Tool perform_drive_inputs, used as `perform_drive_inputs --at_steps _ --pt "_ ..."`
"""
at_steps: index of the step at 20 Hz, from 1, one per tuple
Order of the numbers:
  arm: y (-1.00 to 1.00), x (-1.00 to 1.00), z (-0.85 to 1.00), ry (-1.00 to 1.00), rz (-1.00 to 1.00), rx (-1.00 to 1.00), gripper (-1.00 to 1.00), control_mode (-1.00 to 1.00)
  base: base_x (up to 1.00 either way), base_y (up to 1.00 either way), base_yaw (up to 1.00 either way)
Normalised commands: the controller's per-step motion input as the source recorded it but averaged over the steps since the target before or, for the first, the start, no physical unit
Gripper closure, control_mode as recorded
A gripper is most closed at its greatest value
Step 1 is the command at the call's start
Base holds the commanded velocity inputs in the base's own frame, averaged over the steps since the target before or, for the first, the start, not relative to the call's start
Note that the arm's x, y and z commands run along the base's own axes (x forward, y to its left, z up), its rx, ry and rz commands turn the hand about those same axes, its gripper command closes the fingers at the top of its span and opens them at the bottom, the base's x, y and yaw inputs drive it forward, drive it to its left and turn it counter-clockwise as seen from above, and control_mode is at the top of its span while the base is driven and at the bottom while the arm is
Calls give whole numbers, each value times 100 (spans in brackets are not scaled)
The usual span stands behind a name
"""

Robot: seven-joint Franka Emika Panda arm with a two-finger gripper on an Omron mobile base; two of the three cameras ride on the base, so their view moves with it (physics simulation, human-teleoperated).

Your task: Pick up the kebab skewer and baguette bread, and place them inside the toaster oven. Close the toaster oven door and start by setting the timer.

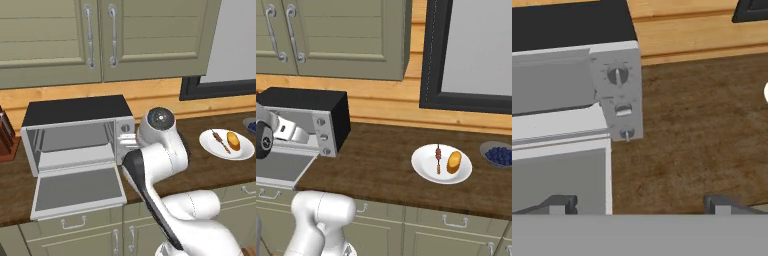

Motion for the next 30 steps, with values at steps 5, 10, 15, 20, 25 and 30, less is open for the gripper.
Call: perform_drive_inputs --at_steps 5,10,15,20,25,30 --pt "100 -2 0 -9 -11 -8 -100 -100 0 0 0" --pt "100 9 0 -6 -6 -6 -100 -100 0 0 0" --pt "79 16 -5 -4 -1 0 -100 -100 0 0 0" --pt "40 37 -14 -15 0 -1 -100 -100 0 0 0" --pt "6 24 -17 -29 0 -4 -100 -100 0 0 0" --pt "0 47 0 -9 0 0 -100 -100 0 0 0"
